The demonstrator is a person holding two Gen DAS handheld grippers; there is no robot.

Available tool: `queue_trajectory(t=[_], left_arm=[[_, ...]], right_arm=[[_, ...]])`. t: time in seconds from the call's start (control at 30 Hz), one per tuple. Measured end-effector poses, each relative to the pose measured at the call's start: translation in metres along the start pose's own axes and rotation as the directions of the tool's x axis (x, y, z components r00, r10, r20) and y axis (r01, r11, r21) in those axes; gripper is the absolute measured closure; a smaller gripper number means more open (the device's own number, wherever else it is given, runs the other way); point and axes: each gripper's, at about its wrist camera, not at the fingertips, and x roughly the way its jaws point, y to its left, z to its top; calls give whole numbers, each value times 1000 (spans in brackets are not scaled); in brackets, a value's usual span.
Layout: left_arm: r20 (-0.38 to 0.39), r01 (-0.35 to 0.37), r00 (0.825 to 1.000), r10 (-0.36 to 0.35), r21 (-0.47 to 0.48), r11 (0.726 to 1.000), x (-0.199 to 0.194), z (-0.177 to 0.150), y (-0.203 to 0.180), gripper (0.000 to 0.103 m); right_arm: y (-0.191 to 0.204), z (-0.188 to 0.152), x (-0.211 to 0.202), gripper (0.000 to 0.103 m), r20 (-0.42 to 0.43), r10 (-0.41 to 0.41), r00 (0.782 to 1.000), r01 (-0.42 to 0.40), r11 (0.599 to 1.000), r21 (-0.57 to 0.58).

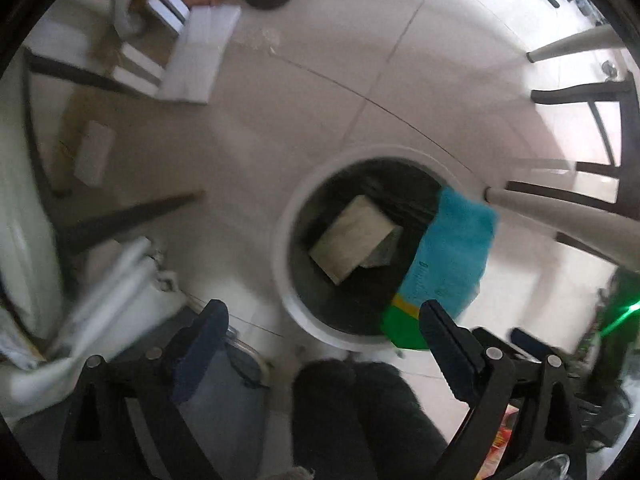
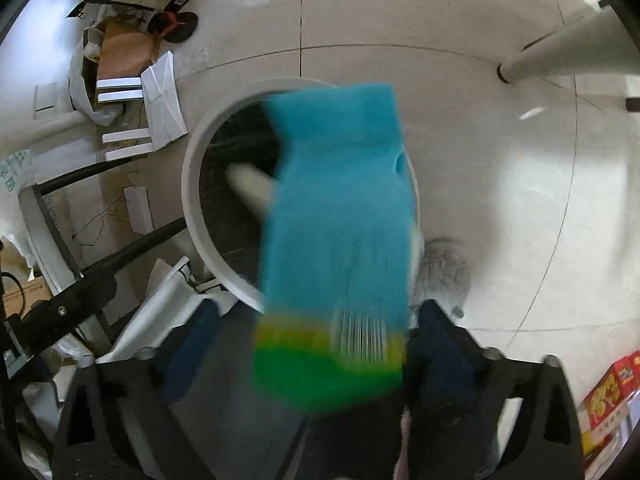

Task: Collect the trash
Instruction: 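Carry both items over the bin and open both tools to drop them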

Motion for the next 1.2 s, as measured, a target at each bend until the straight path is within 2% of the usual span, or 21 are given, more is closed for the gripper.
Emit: queue_trajectory(t=[0.1,0.2,0.37,0.5,0.73,1.2], left_arm=[[45,-66,997,65,29,997,-14,-13,-3,5],[68,-104,993,101,47,993,-22,-21,-4,5],[63,-116,992,112,50,992,-36,-39,-5,5],[69,-113,992,109,57,992,-60,-52,-11,5],[109,-112,989,103,75,991,-113,-81,-18,5],[164,-74,985,54,117,990,-240,-148,-30,5]], right_arm=[[4,4,-10,0,19,-37,999,37,999,-26],[6,-2,-26,0,51,-86,995,89,994,-59],[7,-15,-51,0,100,-204,974,214,973,-92],[11,-31,-75,0,118,-255,960,266,959,-95],[21,-67,-130,0,165,-267,950,284,954,-94],[53,-155,-278,0,237,-201,951,234,965,-120]])
